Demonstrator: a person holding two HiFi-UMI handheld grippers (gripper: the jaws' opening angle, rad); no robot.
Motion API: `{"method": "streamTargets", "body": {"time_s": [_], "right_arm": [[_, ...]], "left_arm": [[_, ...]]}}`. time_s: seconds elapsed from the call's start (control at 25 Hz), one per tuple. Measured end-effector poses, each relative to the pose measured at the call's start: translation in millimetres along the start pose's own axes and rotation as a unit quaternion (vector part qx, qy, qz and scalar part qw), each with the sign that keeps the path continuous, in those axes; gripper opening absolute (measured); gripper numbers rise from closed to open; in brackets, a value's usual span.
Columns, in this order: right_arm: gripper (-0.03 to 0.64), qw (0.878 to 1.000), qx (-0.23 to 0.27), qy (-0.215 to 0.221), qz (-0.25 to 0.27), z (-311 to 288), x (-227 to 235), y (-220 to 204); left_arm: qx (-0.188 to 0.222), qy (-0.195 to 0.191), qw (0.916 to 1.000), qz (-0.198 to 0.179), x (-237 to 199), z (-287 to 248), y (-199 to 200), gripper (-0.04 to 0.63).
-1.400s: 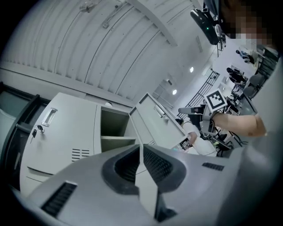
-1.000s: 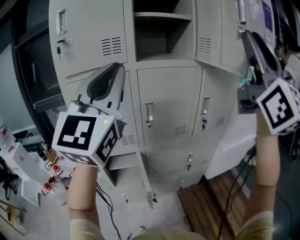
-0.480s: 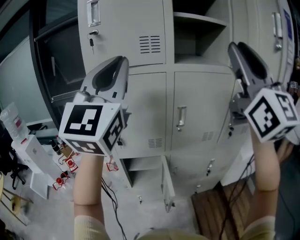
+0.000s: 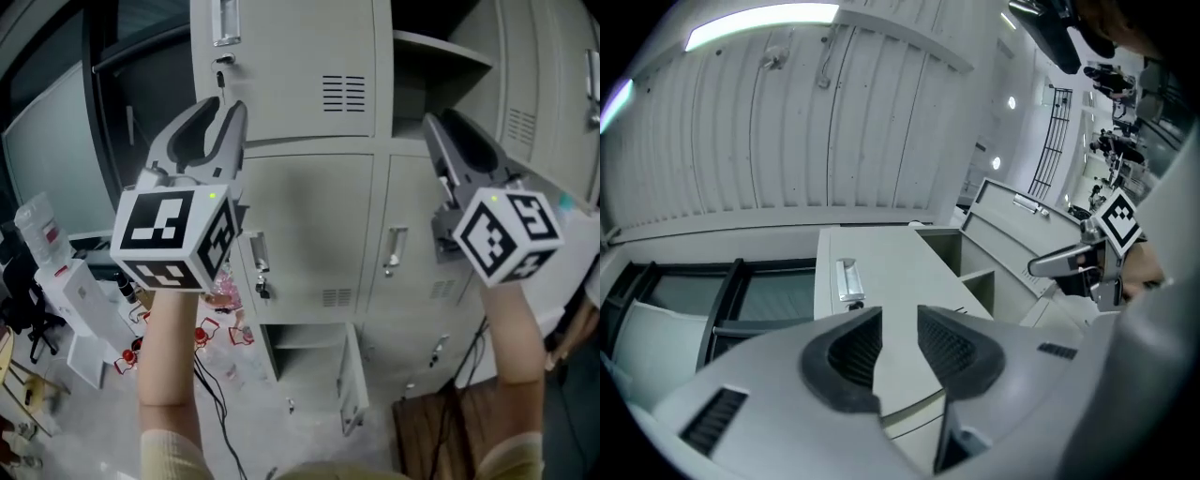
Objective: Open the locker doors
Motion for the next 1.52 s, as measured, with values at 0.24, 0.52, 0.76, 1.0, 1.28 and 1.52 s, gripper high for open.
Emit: {"method": "streamTargets", "body": {"time_s": [0.24,0.52,0.76,1.0,1.28,1.52], "right_arm": [[0.103,0.999,-0.006,0.004,-0.037,-19.8,-3.5,-28.3],[0.103,0.999,-0.006,0.012,-0.034,-28.8,-8.4,-35.9],[0.103,1.0,-0.015,0.014,-0.02,-35.6,-12.0,-45.6],[0.103,1.0,-0.027,0.01,-0.01,-36.5,-9.1,-55.7],[0.103,0.999,-0.035,-0.004,-0.003,-33.8,-0.4,-60.6],[0.103,0.999,-0.039,-0.009,0.0,-27.0,4.1,-63.0]], "left_arm": [[0.006,0.016,0.9993,-0.033,-18.1,-10.2,8.6,0.143],[0.012,0.039,0.9955,-0.086,-30.6,-22.3,19.0,0.178],[-0.007,0.061,0.9853,-0.159,-42.4,-43.9,17.9,0.183],[-0.038,0.055,0.9819,-0.177,-53.7,-69.4,7.0,0.184],[-0.062,0.045,0.978,-0.194,-58.0,-86.4,1.1,0.184],[-0.081,0.03,0.9811,-0.173,-60.0,-93.8,-3.5,0.184]]}}
Point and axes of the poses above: the fingertips, and each gripper's own axes: z backward along the fingers, x to its right, y out of its top, the point moved 1 cm from there along z, backward along the fingers, and after that the axes turned 6 degrees about -x, right-handed, at the moved point
